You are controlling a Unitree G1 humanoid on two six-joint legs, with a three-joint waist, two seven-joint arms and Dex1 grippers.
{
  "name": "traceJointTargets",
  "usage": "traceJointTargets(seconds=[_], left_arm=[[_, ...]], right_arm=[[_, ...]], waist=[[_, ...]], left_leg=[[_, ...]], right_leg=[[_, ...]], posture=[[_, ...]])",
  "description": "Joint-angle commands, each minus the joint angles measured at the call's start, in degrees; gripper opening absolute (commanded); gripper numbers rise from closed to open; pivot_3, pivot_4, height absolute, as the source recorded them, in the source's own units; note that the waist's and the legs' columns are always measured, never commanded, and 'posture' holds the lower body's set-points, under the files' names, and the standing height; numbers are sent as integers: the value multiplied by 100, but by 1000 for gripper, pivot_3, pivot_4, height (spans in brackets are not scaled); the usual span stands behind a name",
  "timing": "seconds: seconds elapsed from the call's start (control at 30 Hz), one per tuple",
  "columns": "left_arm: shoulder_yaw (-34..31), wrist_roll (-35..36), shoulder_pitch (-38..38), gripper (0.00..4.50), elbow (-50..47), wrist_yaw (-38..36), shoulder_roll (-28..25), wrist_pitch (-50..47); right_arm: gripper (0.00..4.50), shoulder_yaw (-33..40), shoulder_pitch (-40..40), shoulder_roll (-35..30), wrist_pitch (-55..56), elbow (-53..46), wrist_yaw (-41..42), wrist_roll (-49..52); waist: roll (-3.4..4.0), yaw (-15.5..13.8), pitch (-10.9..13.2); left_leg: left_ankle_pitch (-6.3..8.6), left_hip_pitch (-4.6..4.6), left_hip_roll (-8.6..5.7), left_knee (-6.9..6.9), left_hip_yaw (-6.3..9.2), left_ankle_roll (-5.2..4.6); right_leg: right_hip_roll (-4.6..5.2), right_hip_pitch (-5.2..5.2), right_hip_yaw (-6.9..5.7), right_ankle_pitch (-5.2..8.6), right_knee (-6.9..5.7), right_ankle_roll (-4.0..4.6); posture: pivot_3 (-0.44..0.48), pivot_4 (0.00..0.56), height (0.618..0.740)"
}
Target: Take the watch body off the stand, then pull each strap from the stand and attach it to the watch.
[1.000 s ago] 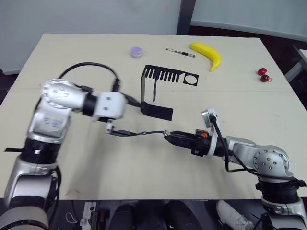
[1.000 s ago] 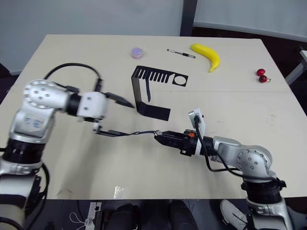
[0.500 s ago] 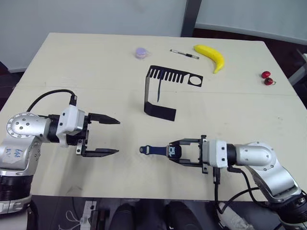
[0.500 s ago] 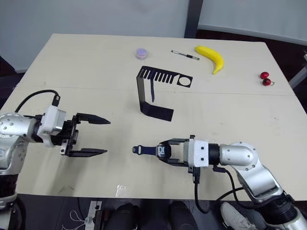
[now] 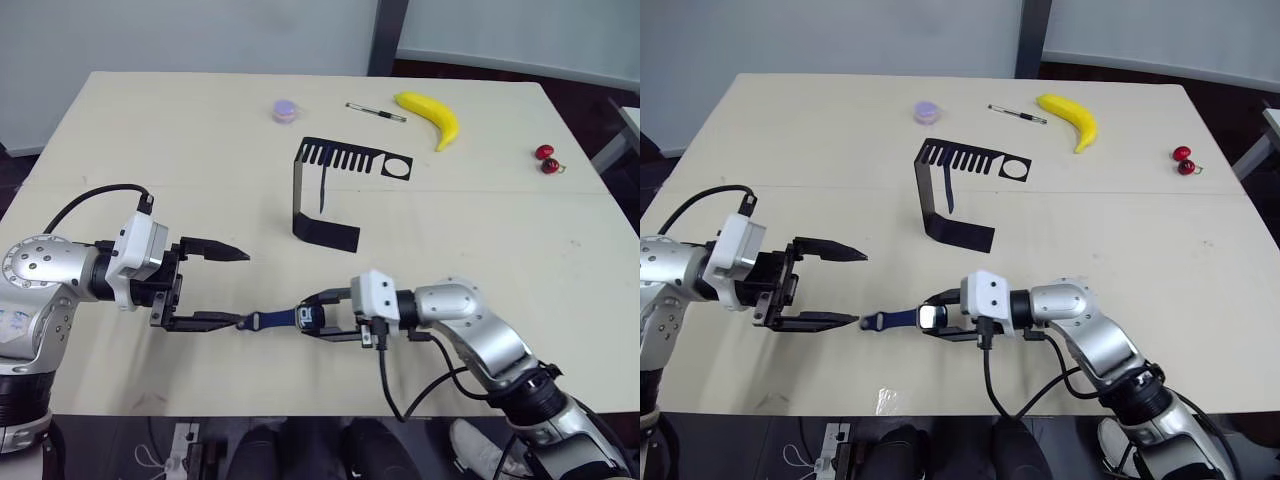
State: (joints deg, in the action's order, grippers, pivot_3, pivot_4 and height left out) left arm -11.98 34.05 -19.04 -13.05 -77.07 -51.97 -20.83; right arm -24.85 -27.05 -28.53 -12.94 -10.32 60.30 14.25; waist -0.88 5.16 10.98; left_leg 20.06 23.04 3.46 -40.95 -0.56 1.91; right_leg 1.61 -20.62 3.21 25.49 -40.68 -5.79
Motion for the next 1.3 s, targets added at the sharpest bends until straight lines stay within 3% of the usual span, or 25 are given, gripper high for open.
traceJointTargets(seconds=[0.03, 0.23, 0.43, 0.47, 0.6, 0.73, 0.83, 0.97, 1.1, 1.3], left_arm=[[-172, -21, 178, 4500, -187, 19, -111, 187], [-249, -170, 612, 4500, -302, 117, -134, 464], [-187, -158, 526, 4500, -281, 341, -85, 457], [-159, -162, 493, 4500, -269, 361, -82, 457], [-231, -179, 484, 4500, -199, 581, -22, 453], [-580, -337, 953, 4500, 6, 718, -44, 683], [-994, -626, 1244, 4500, 650, 962, -21, 1081], [-1499, -849, 1699, 4500, 1368, 1137, -18, 1488], [-1711, -894, 1968, 4500, 1705, 1191, -12, 1727], [-1558, -667, 1947, 4500, 1210, 1407, 140, 1461]], right_arm=[[1589, -139, -134, 55, 265, 464, 91, -378], [1589, -33, -80, -64, 294, 645, 163, -539], [1589, 134, -153, -144, 47, 760, 284, -404], [2606, 202, -152, -183, 106, 758, 292, -400], [4370, 940, 44, -713, 330, 338, 757, 196], [4443, 2404, 806, -1190, 320, 88, 790, 1109], [4443, 3453, 1673, -1419, 1161, 583, 908, 1180], [4443, 4309, 2366, -1614, 1972, 1514, 830, 981], [4443, 4670, 2688, -1652, 2200, 1955, 733, 1005], [4443, 4316, 2564, -1372, 1781, 1516, 601, 1190]], waist=[[0, -13, 0], [0, -16, 0], [0, -19, 0], [0, -20, 0], [0, -45, 0], [0, -47, 0], [-1, -55, 0], [0, -32, 0], [-1, -24, 0], [-1, -38, 0]], left_leg=[[0, 0, -4, 1, 0, 0], [0, 0, -4, 3, 3, 0], [0, 0, -4, 3, 4, 0], [0, 0, -5, 3, 4, 0], [0, 1, -11, 4, 5, 0], [1, 3, -16, 7, 9, -3], [2, 2, -16, 16, 12, -3], [2, 1, -15, 28, 2, -3], [1, -13, -13, 35, -16, -3], [1, -25, -11, 35, -17, -2]], right_leg=[[4, -1, 0, 0, 1, 0], [3, -1, -3, 0, 3, 0], [3, 3, -3, 0, 5, 0], [3, 3, -3, 0, 5, 0], [8, 5, -3, 0, 8, 0], [11, 14, -3, 0, 20, 0], [6, 17, -3, 0, 30, 0], [0, 24, 4, 0, 72, 0], [3, 24, 15, 0, 81, 0], [7, 28, 17, 0, 74, 0]], posture=[[0, 150, 740], [0, 150, 740], [0, 150, 740], [0, 150, 740], [0, 150, 740], [0, 150, 740], [0, 150, 740], [0, 150, 740], [0, 150, 740], [0, 150, 740]])
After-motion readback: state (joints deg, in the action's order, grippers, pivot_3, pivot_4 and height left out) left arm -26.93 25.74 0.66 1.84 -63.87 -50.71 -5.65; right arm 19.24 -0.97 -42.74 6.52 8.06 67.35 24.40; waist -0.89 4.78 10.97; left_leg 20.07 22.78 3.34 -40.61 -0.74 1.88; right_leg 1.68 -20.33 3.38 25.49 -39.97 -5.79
